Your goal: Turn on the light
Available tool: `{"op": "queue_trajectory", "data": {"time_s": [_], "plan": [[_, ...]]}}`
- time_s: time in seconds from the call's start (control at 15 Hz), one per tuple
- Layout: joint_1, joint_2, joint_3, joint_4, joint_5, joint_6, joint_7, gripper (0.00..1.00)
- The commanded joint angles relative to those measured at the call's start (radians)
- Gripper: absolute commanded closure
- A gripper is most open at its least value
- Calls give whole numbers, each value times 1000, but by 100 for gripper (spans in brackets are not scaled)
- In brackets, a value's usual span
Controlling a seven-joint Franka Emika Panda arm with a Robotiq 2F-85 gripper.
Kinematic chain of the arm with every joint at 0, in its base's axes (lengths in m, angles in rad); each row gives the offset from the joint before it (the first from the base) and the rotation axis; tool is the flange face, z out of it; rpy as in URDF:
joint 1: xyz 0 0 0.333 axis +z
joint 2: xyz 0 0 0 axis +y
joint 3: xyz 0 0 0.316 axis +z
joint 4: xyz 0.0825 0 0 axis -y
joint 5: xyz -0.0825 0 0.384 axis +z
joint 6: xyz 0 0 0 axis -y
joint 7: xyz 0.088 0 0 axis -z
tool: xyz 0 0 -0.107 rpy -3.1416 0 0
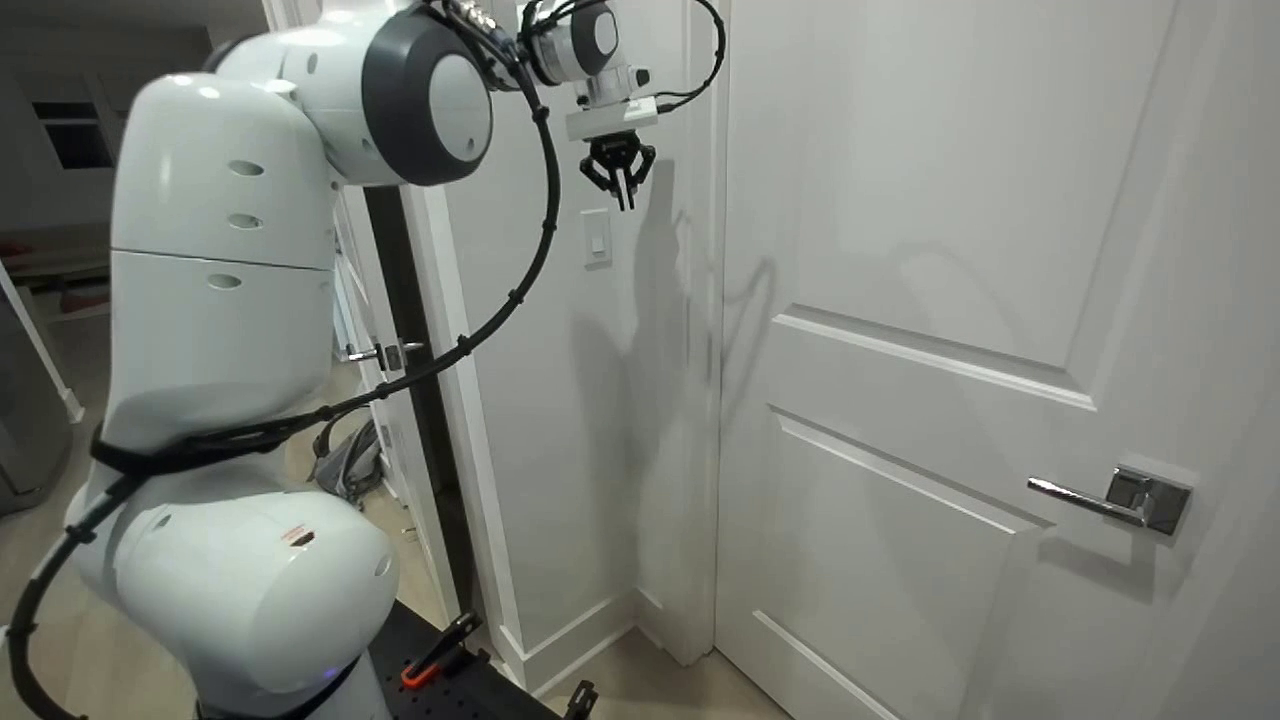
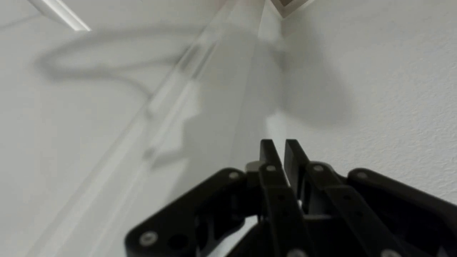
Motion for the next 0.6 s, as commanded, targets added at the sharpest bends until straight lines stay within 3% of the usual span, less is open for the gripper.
{"op": "queue_trajectory", "data": {"time_s": [0.0, 0.4, 0.53], "plan": [[-10, 64, -3, 109, 23, -107, 0, 53], [-29, 115, -2, 185, 21, -189, 2, 7], [-35, 128, 0, 208, 23, -212, 0, 0]]}}
